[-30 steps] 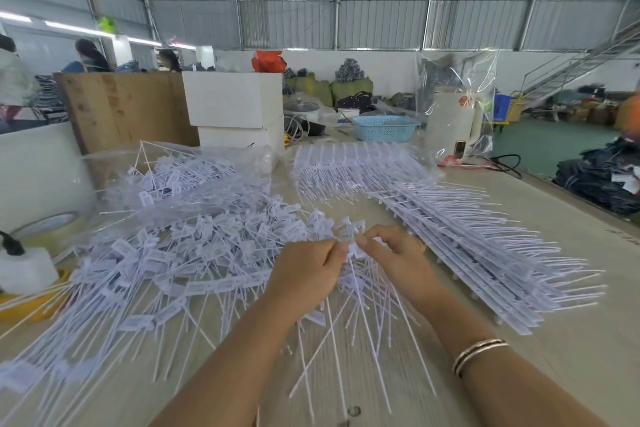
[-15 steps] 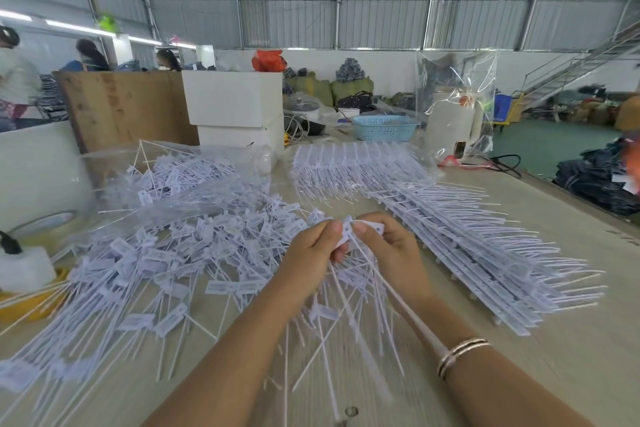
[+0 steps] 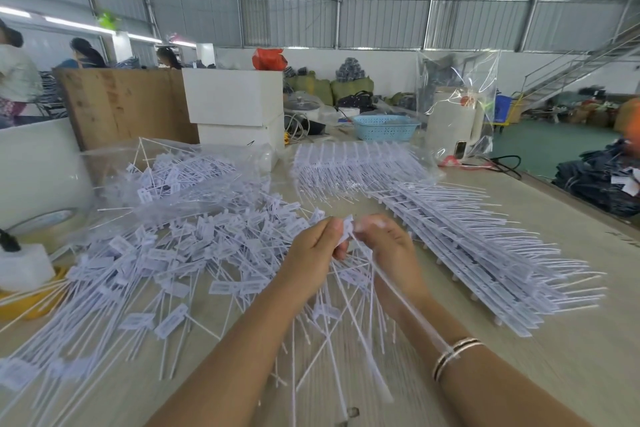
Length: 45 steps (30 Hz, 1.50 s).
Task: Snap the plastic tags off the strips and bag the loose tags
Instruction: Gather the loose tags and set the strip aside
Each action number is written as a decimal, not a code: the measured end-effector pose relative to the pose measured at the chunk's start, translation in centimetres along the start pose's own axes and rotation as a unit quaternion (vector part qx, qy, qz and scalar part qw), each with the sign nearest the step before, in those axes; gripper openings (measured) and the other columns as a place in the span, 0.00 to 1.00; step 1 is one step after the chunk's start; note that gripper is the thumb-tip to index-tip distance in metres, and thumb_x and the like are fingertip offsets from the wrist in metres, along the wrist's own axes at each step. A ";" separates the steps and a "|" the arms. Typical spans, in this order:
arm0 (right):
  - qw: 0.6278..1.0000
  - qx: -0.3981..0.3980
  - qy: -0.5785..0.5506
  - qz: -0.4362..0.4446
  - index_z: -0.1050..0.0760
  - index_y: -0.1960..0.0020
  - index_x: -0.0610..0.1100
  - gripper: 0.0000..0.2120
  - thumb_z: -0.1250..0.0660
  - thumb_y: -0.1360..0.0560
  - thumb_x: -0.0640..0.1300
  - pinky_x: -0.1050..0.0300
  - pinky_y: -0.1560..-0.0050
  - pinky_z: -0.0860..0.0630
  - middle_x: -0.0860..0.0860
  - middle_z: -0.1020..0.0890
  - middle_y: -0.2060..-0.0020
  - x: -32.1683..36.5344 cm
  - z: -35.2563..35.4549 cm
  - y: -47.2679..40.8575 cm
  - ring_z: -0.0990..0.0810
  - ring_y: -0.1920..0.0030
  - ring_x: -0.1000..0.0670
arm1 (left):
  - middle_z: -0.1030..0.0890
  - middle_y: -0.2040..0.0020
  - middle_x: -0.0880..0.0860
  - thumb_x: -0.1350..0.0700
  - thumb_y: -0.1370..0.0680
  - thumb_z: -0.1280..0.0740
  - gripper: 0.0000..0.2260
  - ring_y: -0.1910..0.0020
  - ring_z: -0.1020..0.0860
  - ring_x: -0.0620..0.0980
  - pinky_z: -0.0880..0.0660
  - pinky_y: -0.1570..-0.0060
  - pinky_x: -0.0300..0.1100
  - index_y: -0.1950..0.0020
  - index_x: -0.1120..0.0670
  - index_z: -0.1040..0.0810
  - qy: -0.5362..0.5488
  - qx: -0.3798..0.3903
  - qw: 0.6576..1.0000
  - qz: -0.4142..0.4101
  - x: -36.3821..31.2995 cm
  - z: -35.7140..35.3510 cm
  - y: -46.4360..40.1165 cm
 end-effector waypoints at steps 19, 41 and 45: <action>0.910 0.046 0.413 -0.004 0.26 0.65 0.56 0.15 0.39 0.24 0.60 0.37 0.38 0.35 0.55 0.24 0.68 -0.2 -0.3 0.7 0.25 0.60 0.54 | 0.25 0.60 0.46 0.60 0.19 0.44 0.08 0.72 0.29 0.37 0.34 0.70 0.30 0.44 0.48 0.35 -0.181 0.044 0.981 -0.057 0.3 -0.4 0.4; 0.981 0.049 0.178 0.055 0.23 0.61 0.42 0.07 0.34 0.24 0.38 0.70 0.59 0.28 0.56 0.21 0.69 1.0 -1.0 1.3 0.23 0.64 0.57 | 0.26 0.70 0.43 0.51 0.18 0.44 0.15 0.70 0.27 0.36 0.31 0.66 0.30 0.61 0.52 0.24 -0.059 0.004 0.998 0.028 1.9 0.9 -0.5; 0.989 -0.087 0.104 0.051 0.26 0.61 0.45 0.09 0.36 0.22 0.43 0.63 0.54 0.30 0.55 0.24 0.70 1.6 2.2 0.3 0.25 0.65 0.58 | 0.28 0.74 0.40 0.50 0.18 0.45 0.17 0.72 0.30 0.36 0.33 0.67 0.26 0.65 0.51 0.30 0.000 -0.038 0.998 0.040 2.0 2.3 -0.6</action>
Point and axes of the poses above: each hand's wrist, its own y-axis away from the middle knuckle, its own z-axis out of the back of the hand, x = y × z, the point moved 7 cm from there along -y, towards the middle knuckle
